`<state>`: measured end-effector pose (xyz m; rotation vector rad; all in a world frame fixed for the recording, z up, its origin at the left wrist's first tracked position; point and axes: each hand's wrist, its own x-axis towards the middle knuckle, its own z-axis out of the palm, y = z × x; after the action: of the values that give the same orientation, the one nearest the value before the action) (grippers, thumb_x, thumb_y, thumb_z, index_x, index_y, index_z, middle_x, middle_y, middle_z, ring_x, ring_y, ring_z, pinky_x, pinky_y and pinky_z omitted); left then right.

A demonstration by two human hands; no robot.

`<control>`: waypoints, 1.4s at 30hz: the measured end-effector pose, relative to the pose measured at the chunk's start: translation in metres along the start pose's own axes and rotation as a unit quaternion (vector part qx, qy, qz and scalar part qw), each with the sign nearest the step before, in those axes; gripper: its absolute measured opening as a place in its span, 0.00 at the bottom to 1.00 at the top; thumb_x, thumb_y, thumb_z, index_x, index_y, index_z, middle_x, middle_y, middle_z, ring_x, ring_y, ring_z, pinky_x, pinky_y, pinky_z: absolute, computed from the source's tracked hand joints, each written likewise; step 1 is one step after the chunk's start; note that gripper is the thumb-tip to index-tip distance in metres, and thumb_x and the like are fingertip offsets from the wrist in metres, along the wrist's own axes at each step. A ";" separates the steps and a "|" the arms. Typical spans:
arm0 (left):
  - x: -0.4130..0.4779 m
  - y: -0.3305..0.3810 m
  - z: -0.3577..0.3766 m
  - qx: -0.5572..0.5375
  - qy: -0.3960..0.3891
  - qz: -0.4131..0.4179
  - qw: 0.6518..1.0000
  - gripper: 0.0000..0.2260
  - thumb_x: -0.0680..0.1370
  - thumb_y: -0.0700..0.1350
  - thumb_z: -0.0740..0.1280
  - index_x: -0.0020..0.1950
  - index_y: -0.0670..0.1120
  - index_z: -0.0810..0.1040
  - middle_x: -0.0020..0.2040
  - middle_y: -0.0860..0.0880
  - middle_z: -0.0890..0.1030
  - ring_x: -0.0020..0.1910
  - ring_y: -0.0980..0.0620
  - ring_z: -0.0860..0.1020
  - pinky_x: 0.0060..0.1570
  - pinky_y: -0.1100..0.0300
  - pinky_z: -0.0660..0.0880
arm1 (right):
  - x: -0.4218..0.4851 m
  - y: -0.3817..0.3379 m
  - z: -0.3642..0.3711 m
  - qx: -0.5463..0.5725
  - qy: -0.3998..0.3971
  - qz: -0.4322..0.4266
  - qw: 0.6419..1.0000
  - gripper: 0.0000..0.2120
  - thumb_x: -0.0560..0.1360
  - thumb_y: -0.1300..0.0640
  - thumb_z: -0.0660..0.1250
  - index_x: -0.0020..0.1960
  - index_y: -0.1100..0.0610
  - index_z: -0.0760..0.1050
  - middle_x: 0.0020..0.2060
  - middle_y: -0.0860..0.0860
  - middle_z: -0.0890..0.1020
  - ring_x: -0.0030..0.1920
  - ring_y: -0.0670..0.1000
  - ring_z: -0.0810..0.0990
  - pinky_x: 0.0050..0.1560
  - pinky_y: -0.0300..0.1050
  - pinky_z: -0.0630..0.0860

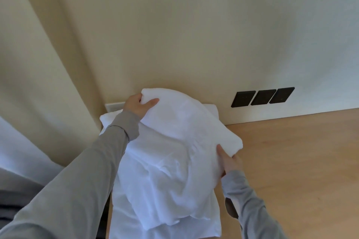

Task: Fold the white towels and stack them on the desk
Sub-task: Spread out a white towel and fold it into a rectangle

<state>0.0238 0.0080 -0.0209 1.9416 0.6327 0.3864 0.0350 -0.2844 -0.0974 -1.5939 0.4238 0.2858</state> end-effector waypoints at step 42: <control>-0.246 0.307 0.188 -0.296 0.170 0.254 0.905 0.09 0.77 0.51 0.66 0.38 0.54 0.73 0.35 0.56 0.74 0.33 0.64 0.72 0.34 0.73 0.69 | -0.071 -0.262 -0.419 0.141 -0.008 -0.421 0.896 0.04 0.74 0.62 0.68 0.47 0.61 0.74 0.43 0.56 0.75 0.45 0.52 0.74 0.49 0.48 0.71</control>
<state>0.0023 -0.3806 0.1758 1.4255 0.1664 1.1270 0.0556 -0.6855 0.1987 -1.3469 -0.2545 -0.4116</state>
